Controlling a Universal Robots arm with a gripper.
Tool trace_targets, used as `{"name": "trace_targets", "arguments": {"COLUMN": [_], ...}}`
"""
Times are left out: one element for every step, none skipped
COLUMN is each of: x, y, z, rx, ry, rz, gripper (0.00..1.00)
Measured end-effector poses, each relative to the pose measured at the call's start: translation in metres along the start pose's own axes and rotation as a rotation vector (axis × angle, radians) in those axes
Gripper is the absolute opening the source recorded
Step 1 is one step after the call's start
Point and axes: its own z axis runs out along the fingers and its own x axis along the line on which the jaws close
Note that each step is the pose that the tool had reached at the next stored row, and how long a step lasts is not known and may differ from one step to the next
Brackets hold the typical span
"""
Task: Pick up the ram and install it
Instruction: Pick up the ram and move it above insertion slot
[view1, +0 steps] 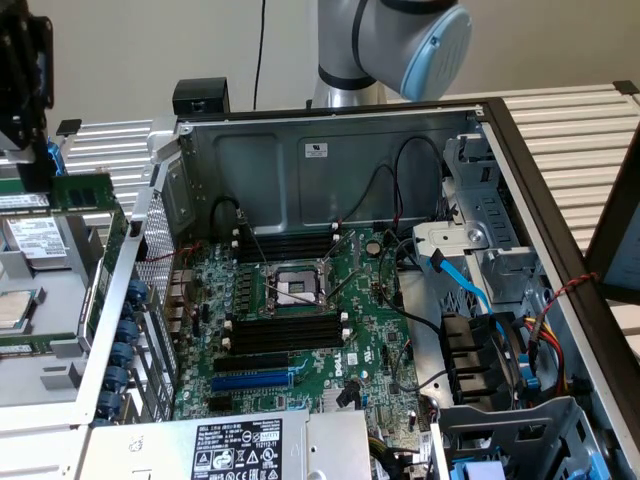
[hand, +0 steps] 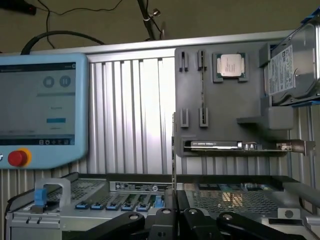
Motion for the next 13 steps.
{"name": "trace_targets", "arguments": {"x": [0.0, 0.0, -0.001, -0.001, -0.001, -0.001, -0.001, -0.002, -0.002, -0.002, -0.002, -0.003, -0.003], "y": [-0.0038, -0.008, -0.0114, -0.0151, -0.0189, -0.0228, -0.0267, -0.0305, -0.0343, -0.0384, -0.042, -0.046, -0.05], "z": [-0.0002, -0.0004, -0.0005, -0.0006, -0.0008, -0.0009, -0.0011, -0.0012, -0.0014, -0.0015, -0.0017, -0.0019, -0.002], "rx": [-0.0001, -0.0001, 0.0, -0.0001, 0.0, 0.0, -0.0001, 0.0, 0.0, 0.0, -0.0001, -0.0001, 0.0], "ry": [0.0, 0.0, 0.0, 0.0, 0.0, 0.0, 0.0001, 0.0, -0.0001, 0.0, 0.0, 0.0, 0.0], "rz": [0.0, 0.0, 0.0, 0.0, 0.0, 0.0, 0.0, 0.0, 0.0, 0.0, 0.0, 0.0, 0.0], "gripper": [0.12, 0.12, 0.12, 0.12, 0.12, 0.12, 0.12, 0.12, 0.12, 0.12, 0.12, 0.12, 0.12]}}
